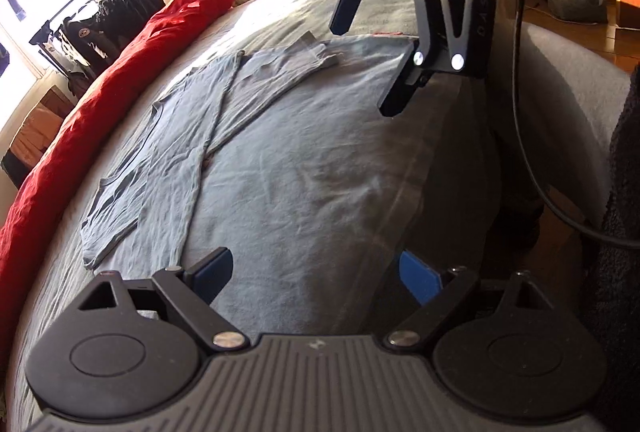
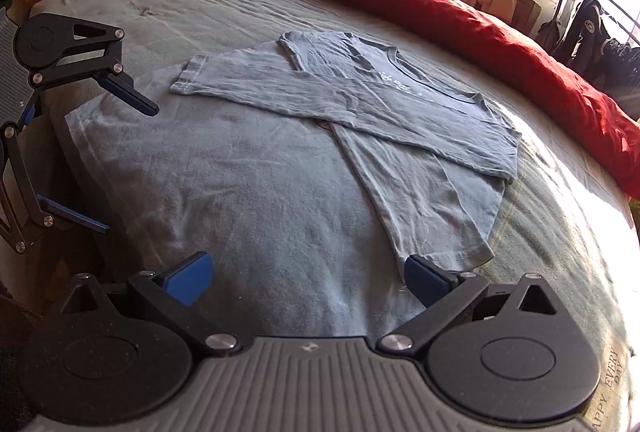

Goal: Fold clothes
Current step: 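Roll both grippers and lower them onto the hem edge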

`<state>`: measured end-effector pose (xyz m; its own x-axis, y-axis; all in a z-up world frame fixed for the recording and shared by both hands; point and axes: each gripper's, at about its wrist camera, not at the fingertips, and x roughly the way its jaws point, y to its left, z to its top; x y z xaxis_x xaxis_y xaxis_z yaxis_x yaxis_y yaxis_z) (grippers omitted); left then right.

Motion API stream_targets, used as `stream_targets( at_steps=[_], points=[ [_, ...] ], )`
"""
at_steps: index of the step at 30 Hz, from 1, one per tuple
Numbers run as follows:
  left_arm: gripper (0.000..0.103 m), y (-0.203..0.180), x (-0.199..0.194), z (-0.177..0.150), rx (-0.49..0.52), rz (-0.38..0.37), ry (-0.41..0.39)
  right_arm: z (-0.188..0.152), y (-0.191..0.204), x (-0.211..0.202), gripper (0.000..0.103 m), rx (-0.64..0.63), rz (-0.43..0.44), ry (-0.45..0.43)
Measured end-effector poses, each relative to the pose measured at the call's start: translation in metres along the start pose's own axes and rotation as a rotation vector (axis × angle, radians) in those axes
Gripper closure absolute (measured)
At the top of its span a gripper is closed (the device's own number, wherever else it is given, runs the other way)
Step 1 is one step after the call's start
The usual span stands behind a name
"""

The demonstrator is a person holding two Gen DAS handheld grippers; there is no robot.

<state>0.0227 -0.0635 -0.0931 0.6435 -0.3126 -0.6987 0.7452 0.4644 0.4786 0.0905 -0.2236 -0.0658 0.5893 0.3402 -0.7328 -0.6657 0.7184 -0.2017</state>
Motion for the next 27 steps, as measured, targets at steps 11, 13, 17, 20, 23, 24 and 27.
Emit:
stream_targets(
  at_steps=[11, 13, 17, 20, 23, 24, 27],
  points=[
    [0.013, -0.054, 0.030, -0.001, 0.291, 0.125, -0.030, -0.007, 0.009, -0.005, 0.000, 0.049, 0.034, 0.003],
    [0.013, -0.060, 0.032, 0.001, 0.326, 0.150, -0.042, -0.008, 0.007, -0.008, 0.000, 0.082, 0.047, -0.005],
    [0.011, -0.067, 0.029, 0.004, 0.372, 0.190, -0.069, -0.011, 0.007, -0.016, 0.000, 0.115, 0.047, -0.023],
    [0.011, -0.064, 0.022, 0.009, 0.355, 0.220, -0.086, -0.013, 0.009, -0.023, 0.000, 0.105, 0.044, -0.033],
    [0.011, -0.059, 0.014, 0.012, 0.334, 0.246, -0.088, -0.014, 0.010, -0.028, 0.000, 0.090, 0.044, -0.042],
    [0.011, -0.058, 0.011, 0.013, 0.326, 0.242, -0.090, -0.013, 0.010, -0.030, 0.000, 0.086, 0.044, -0.046],
    [0.011, -0.054, 0.002, 0.016, 0.298, 0.241, -0.104, -0.012, 0.014, -0.031, 0.000, 0.058, 0.045, -0.063]
  ],
)
